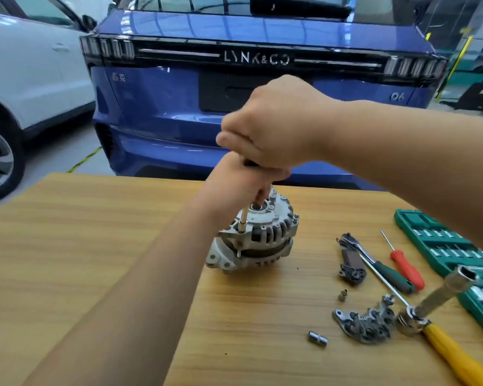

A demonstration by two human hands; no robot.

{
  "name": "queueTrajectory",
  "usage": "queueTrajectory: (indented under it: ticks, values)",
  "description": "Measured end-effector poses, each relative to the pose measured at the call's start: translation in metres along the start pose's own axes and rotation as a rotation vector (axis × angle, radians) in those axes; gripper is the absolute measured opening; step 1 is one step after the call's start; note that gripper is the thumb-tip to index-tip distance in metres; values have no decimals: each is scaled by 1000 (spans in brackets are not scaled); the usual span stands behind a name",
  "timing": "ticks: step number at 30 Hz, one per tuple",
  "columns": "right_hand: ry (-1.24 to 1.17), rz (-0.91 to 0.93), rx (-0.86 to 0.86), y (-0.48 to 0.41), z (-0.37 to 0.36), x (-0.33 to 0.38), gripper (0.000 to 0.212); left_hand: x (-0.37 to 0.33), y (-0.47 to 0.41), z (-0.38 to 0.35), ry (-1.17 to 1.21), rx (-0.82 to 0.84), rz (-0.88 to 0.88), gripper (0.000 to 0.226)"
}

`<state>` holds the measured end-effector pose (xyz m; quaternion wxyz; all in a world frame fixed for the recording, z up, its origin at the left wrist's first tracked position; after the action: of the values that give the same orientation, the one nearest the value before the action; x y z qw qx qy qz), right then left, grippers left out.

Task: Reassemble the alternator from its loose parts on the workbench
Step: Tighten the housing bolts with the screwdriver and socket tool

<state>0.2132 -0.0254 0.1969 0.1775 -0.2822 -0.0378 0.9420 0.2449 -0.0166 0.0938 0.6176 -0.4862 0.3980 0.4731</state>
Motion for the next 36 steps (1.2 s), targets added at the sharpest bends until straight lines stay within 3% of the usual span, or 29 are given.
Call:
queueTrajectory:
  ticks: [2,3,4,5,7,9,11,14,15,18,21,24,26,28,30,33,36]
  values:
    - [-52,-228,29,-9,-8,-15,42,5,21,9,-123,-408,-54,25]
    - [-76,-289,37,-11,-11,-19,40,4,27,13,-135,-539,-74,26]
    - [-67,-289,46,-11,-10,-19,41,4,24,18,-103,-551,-66,25]
    - [-59,-253,43,-10,-8,-18,44,5,12,21,-41,-440,-20,26]
    - [-11,-11,-5,-7,3,0,49,5,-5,6,103,-28,61,35]
    - [54,165,16,-2,5,19,45,2,3,1,135,164,32,33]
    - [4,68,14,-5,4,19,44,13,18,15,-139,30,-29,20]
    - [-120,-390,125,-12,-12,-18,36,34,45,34,-269,-199,-36,50]
    - [-161,-423,167,-13,-17,-23,35,33,47,33,-271,-229,-56,52]
    - [-437,-230,351,-10,-26,-18,41,11,47,30,-240,-393,-202,27]
    - [-701,-100,417,8,-23,-19,14,0,42,33,-252,-420,-210,24]
    - [-682,-168,257,3,-20,-34,20,2,39,36,-242,-357,-169,22]
    - [-480,-325,160,0,-23,-41,40,1,43,42,-250,-444,-146,19]
    - [-345,-413,75,0,-21,-42,46,-3,46,47,-308,-525,-148,21]
    - [-422,-294,119,-1,-22,-34,39,-9,46,48,-374,-516,-160,16]
    - [-707,-116,258,5,-19,-23,18,-14,44,48,-327,-371,-186,14]
    - [-636,-199,182,5,-19,-29,19,-9,42,35,-289,-325,-162,6]
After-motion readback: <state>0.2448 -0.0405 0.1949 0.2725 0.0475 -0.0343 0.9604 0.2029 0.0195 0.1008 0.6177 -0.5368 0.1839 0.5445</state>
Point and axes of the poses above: each hand's wrist, its own y-axis away from the middle knuckle, its own z-axis out of the back of the hand, x = y × z, the point moved 10 cm from there along -y, towards the middle knuckle, and after that the axes turned 10 degrees about x, right-handed, at the moved point
